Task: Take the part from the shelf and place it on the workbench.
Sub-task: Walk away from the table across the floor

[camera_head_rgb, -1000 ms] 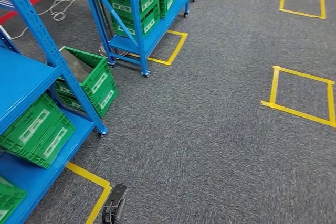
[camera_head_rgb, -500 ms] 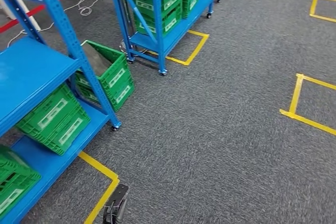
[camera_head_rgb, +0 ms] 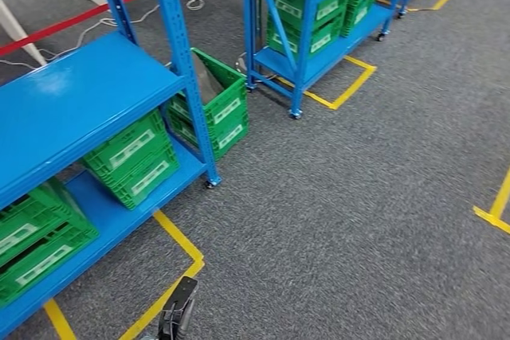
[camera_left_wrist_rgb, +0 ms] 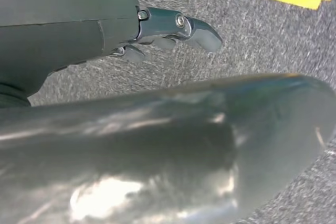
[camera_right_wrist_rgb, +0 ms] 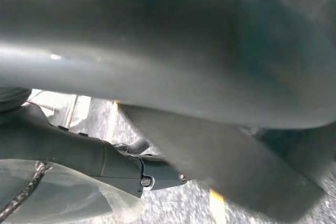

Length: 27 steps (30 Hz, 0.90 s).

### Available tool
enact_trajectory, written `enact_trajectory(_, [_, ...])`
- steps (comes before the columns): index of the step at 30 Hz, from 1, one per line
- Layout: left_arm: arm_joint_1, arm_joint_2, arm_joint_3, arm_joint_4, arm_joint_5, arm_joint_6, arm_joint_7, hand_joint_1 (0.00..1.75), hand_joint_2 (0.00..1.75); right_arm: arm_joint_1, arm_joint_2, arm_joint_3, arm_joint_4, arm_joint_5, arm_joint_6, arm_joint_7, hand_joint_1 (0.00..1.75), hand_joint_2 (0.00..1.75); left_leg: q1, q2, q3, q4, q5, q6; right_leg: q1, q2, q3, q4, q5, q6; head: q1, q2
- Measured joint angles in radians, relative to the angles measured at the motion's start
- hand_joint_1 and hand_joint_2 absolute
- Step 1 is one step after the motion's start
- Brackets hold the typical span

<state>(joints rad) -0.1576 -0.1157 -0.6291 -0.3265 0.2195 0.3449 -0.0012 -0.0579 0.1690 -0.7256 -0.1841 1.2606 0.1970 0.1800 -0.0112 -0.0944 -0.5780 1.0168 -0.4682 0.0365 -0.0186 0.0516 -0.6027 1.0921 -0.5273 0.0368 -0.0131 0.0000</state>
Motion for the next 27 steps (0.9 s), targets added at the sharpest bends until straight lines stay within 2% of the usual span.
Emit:
enact_trajectory(1, [-0.001,-0.001,-0.001,0.0,-0.001,-0.001,0.001,0.0,0.0,0.0,0.0,0.0,0.0,0.0,0.001,0.003,0.0,0.0,0.0,-0.012,-0.003,0.003,-0.001,-0.006,-0.003,0.024,0.022,-0.045,0.015,-0.001,0.0,0.0])
enact_trajectory(2, [-0.001,-0.001,-0.002,0.0,-0.002,-0.002,0.003,0.0,0.0,0.0,0.0,0.0,0.0,0.0,0.002,0.006,0.0,0.0,0.001,-0.022,-0.008,0.006,-0.001,-0.011,-0.005,0.042,0.033,-0.066,0.016,-0.004,0.0,0.0])
enact_trajectory(3, [-0.001,0.0,-0.003,0.0,-0.004,-0.004,0.004,0.0,0.0,0.0,0.0,0.0,0.001,0.001,0.003,0.009,0.0,0.0,0.002,-0.034,-0.012,0.007,0.0,-0.018,-0.004,0.044,0.038,-0.07,0.012,-0.008,0.0,0.0])
enact_trajectory(4, [0.0,0.0,-0.003,0.0,-0.005,-0.005,0.004,0.0,0.0,-0.001,0.0,0.0,0.001,0.001,0.003,0.011,0.0,0.0,0.005,-0.044,-0.014,0.006,0.001,-0.023,-0.003,0.032,0.041,-0.071,0.013,-0.014,0.0,0.0])
enact_trajectory(5, [0.001,0.0,-0.004,0.0,-0.006,-0.005,0.005,0.0,0.0,-0.001,0.0,0.0,0.001,0.002,0.003,0.011,0.0,0.0,0.005,-0.035,-0.017,0.011,-0.003,-0.028,-0.003,0.02,0.044,-0.073,0.014,-0.019,0.0,0.0])
enact_trajectory(7, [0.0,0.0,-0.005,0.0,-0.008,-0.008,0.005,0.0,0.0,-0.001,0.0,0.0,0.001,0.002,0.004,0.01,0.0,0.0,0.003,0.017,-0.04,0.063,-0.036,-0.038,-0.003,-0.01,0.051,-0.078,0.013,-0.031,-0.006,0.0])
enact_trajectory(8, [-0.002,-0.001,-0.005,0.0,-0.008,-0.01,0.006,0.0,0.0,0.0,0.0,0.0,0.001,0.003,0.004,0.01,0.0,0.0,0.002,0.051,-0.065,0.119,-0.066,-0.043,-0.001,-0.026,0.053,-0.078,0.011,-0.036,-0.009,0.0])
enact_trajectory(9, [-0.004,-0.001,-0.005,0.0,-0.009,-0.012,0.006,0.0,0.0,0.002,0.0,0.0,0.001,0.003,0.004,0.01,0.0,0.0,0.004,0.071,-0.097,0.187,-0.099,-0.047,0.001,-0.043,0.055,-0.078,0.008,-0.04,-0.011,0.0])
enact_trajectory(10, [-0.004,-0.001,-0.005,0.0,-0.009,-0.013,0.007,0.0,0.0,0.003,0.0,0.0,0.001,0.003,0.004,0.01,0.0,0.0,0.006,0.08,-0.127,0.25,-0.122,-0.05,0.003,-0.06,0.057,-0.078,0.006,-0.042,-0.011,0.0])
enact_trajectory(11, [-0.003,-0.001,-0.005,0.0,-0.009,-0.013,0.008,0.0,0.0,0.003,0.0,0.0,0.001,0.003,0.004,0.011,0.0,0.0,0.008,0.084,-0.145,0.287,-0.129,-0.051,0.004,-0.076,0.059,-0.078,0.003,-0.043,-0.011,0.0])
enact_trajectory(12, [-0.002,-0.001,-0.005,0.0,-0.009,-0.013,0.01,0.0,0.0,0.003,0.0,0.0,0.001,0.003,0.004,0.01,0.0,0.0,0.01,0.086,-0.144,0.286,-0.116,-0.051,0.005,-0.09,0.061,-0.078,0.0,-0.043,-0.011,0.0])
enact_trajectory(13, [0.0,-0.001,-0.005,0.0,-0.009,-0.013,0.011,0.0,0.0,0.002,0.0,0.0,0.001,0.002,0.004,0.01,0.0,0.0,0.01,0.091,-0.124,0.246,-0.086,-0.049,0.006,-0.103,0.065,-0.078,-0.003,-0.042,-0.011,0.0])
enact_trajectory(14, [0.0,-0.001,-0.005,0.0,-0.009,-0.013,0.011,0.0,0.0,0.002,0.0,0.0,0.001,0.002,0.004,0.01,0.0,0.0,0.009,0.104,-0.089,0.178,-0.048,-0.045,0.007,-0.114,0.07,-0.078,-0.006,-0.041,-0.011,0.0])
enact_trajectory(15, [-0.001,0.0,-0.005,0.0,-0.009,-0.013,0.011,0.0,0.0,0.001,0.0,0.0,0.001,0.002,0.004,0.01,0.0,0.0,0.003,0.127,-0.055,0.11,-0.022,-0.039,0.009,-0.125,0.075,-0.078,-0.01,-0.039,-0.01,0.0])
enact_trajectory(16, [-0.003,0.0,-0.005,0.0,-0.009,-0.013,0.011,0.0,0.0,0.0,0.001,0.0,0.001,0.001,0.004,0.01,0.0,0.0,-0.003,0.149,-0.029,0.057,-0.006,-0.032,0.011,-0.135,0.078,-0.077,-0.014,-0.035,-0.01,0.0])
enact_trajectory(17, [-0.004,0.0,-0.005,0.0,-0.01,-0.013,0.011,0.0,0.0,0.0,0.001,0.0,0.001,0.001,0.004,0.01,0.0,0.0,-0.008,0.164,-0.015,0.026,-0.001,-0.027,0.013,-0.145,0.08,-0.077,-0.018,-0.031,-0.009,0.0])
enact_trajectory(18, [-0.005,0.0,-0.005,0.0,-0.01,-0.013,0.011,0.0,0.0,-0.001,0.001,0.0,0.001,0.001,0.005,0.01,0.0,0.0,-0.013,0.168,-0.012,0.016,-0.006,-0.023,0.015,-0.156,0.082,-0.078,-0.02,-0.026,-0.008,0.0])
enact_trajectory(19, [-0.004,0.001,-0.005,0.0,-0.01,-0.013,0.011,0.0,0.0,-0.002,0.002,0.0,0.0,0.001,0.005,0.01,0.0,0.0,-0.014,0.157,-0.013,0.011,-0.005,-0.019,0.016,-0.168,0.085,-0.08,-0.022,-0.021,-0.008,0.0])
enact_trajectory(20, [-0.002,0.001,-0.005,0.0,-0.01,-0.013,0.011,0.0,0.0,-0.003,0.002,0.0,0.0,0.002,0.005,0.011,0.0,0.0,-0.011,0.146,-0.01,0.006,-0.003,-0.015,0.015,-0.169,0.088,-0.08,-0.027,-0.016,-0.007,0.0])
enact_trajectory(21, [-0.002,0.002,-0.005,0.0,-0.01,-0.013,0.011,0.0,0.0,-0.004,0.002,0.0,0.0,0.001,0.005,0.01,0.0,0.0,-0.007,0.134,-0.005,0.0,-0.001,-0.01,0.014,-0.155,0.087,-0.071,-0.037,-0.011,-0.006,0.0])
enact_trajectory(22, [-0.002,0.002,-0.005,0.0,-0.01,-0.013,0.011,0.0,0.0,-0.005,0.002,0.0,-0.001,0.001,0.005,0.01,0.0,0.0,-0.003,0.123,-0.001,-0.006,0.001,-0.005,0.012,-0.13,0.075,-0.043,-0.055,-0.007,-0.003,0.0])
enact_trajectory(24, [-0.006,0.0,-0.005,0.0,-0.01,-0.013,0.012,0.0,0.0,-0.005,0.002,0.0,-0.001,0.001,0.005,0.009,0.0,0.0,0.002,0.1,0.002,-0.01,0.003,0.001,0.009,-0.073,0.015,0.075,-0.11,-0.002,0.004,0.0])
enact_trajectory(25, [-0.006,-0.001,-0.005,0.0,-0.01,-0.013,0.012,0.0,0.0,-0.005,0.002,0.0,-0.001,0.001,0.005,0.009,0.0,0.0,0.002,0.087,0.002,-0.01,0.002,0.003,0.008,-0.06,-0.023,0.142,-0.133,0.0,0.006,0.0])
enact_trajectory(26, [-0.005,-0.002,-0.005,0.0,-0.01,-0.013,0.012,0.0,0.0,-0.004,0.002,0.0,-0.001,0.001,0.005,0.01,0.0,0.0,0.002,0.074,0.003,-0.009,0.002,0.003,0.007,-0.055,-0.052,0.187,-0.14,0.002,0.006,0.0])
enact_trajectory(27, [-0.004,-0.002,-0.005,0.0,-0.01,-0.013,0.012,0.0,0.0,-0.003,0.002,0.0,-0.001,0.001,0.006,0.01,0.0,0.0,0.003,0.06,0.003,-0.008,0.001,0.003,0.006,-0.054,-0.065,0.196,-0.126,0.004,0.006,0.0])
